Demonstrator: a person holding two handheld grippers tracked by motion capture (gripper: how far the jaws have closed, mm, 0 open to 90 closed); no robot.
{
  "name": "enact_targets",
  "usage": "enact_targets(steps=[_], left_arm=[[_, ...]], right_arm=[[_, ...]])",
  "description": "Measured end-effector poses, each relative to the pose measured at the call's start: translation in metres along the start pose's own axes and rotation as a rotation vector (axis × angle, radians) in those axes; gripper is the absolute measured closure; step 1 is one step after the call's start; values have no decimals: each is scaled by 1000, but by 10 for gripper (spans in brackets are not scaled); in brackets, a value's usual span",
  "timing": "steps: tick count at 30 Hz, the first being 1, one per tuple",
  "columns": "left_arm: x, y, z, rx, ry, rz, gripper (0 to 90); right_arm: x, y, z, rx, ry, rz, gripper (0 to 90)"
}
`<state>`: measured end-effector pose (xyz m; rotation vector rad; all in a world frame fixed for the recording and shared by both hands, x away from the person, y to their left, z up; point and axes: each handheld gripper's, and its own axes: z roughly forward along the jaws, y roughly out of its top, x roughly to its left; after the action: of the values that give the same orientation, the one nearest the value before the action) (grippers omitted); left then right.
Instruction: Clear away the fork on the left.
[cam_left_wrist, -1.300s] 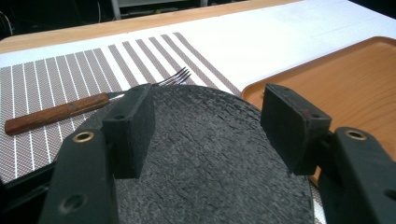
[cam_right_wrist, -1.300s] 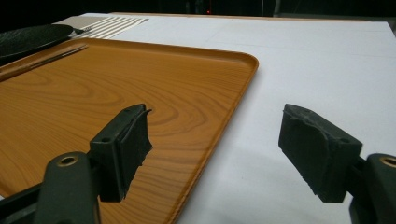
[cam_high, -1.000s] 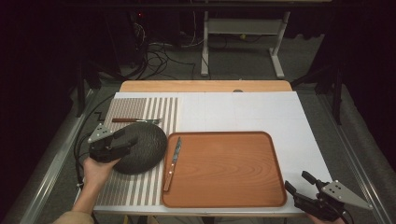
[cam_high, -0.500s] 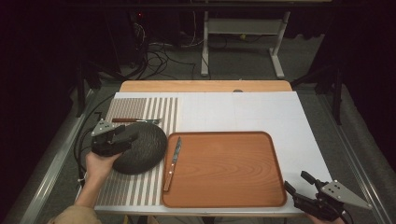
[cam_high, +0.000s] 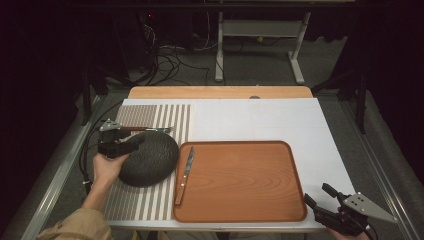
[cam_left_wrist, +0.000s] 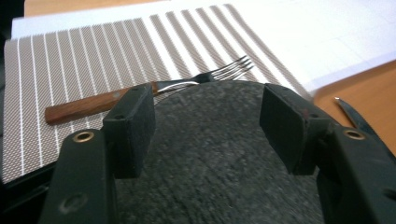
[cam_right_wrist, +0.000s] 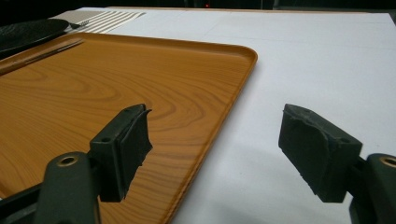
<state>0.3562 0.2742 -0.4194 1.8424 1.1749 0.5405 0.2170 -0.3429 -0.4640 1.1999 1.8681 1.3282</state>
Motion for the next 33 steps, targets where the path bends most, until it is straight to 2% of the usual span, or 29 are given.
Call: enact_targets(steps=[6,10,14,19,21,23,26,28,33], left_arm=[[9,6,7,44,19,-11,333],[15,10,11,69,24,-31,346],[26,16,17,114,35,-72,348],[32,27,23,173,59,-48,348],[34,30,25,196,69,-26,347],[39,32,26,222,50,-5,347],[45,36,31,265,71,23,347],[50,38,33,269,58,21,347],[58,44,46,330,66,14,347]], right_arm=[[0,0,0,5,-6,3,251],[-1,0,1,7,-4,7,253],[-2,-1,2,11,-3,12,254],[-1,-1,1,12,-5,12,254],[-2,-1,1,13,-7,15,254],[-1,-1,1,10,-11,16,254],[-1,0,0,7,-12,10,255],[-1,0,1,8,-15,9,255],[-1,0,1,12,-26,17,256]])
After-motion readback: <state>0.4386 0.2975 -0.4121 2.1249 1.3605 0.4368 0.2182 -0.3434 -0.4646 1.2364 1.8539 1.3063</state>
